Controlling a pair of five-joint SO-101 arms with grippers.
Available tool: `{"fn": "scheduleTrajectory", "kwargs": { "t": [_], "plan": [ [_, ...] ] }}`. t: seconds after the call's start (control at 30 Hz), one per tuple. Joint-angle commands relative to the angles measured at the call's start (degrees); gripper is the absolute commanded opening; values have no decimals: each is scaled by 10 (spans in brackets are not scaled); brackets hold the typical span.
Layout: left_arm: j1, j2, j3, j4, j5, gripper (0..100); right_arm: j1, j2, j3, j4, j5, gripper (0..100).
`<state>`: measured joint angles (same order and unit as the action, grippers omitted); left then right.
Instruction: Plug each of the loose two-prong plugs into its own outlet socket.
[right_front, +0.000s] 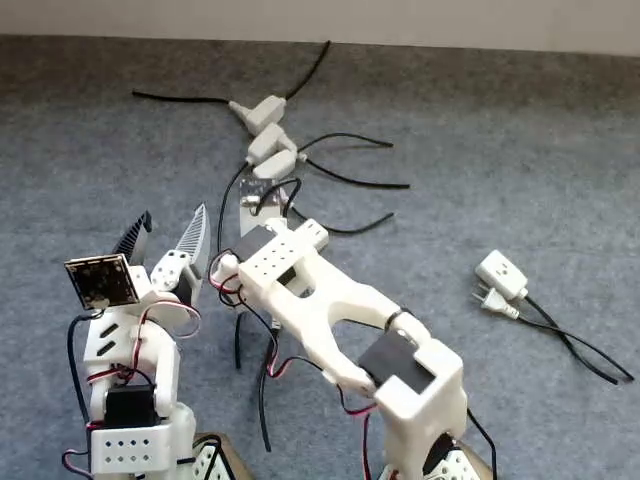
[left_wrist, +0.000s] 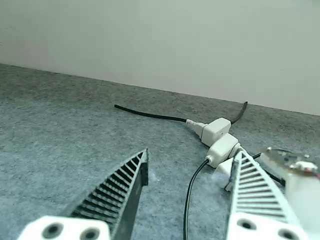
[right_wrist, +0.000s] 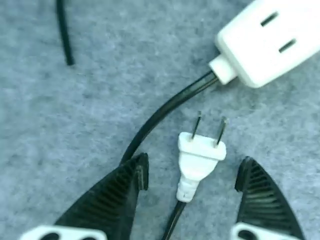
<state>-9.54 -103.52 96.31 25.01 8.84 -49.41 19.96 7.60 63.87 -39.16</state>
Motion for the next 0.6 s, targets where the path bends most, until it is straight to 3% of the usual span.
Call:
{"fn": "scheduleTrajectory", "kwargs": {
  "t": [0.0, 0.1, 0.27, 0.57],
  "plan": [
    [-4, -7, 7, -2, 4, 274, 7, 35, -43, -1, -7, 277],
    [-4, -7, 7, -2, 4, 274, 8, 59, -85, 29, -42, 261],
    [-4, -7, 7, -2, 4, 274, 23, 76, -115, 52, -59, 108],
    [5, -7, 7, -2, 4, 274, 24, 80, -117, 57, -59, 104]
  ]
}}
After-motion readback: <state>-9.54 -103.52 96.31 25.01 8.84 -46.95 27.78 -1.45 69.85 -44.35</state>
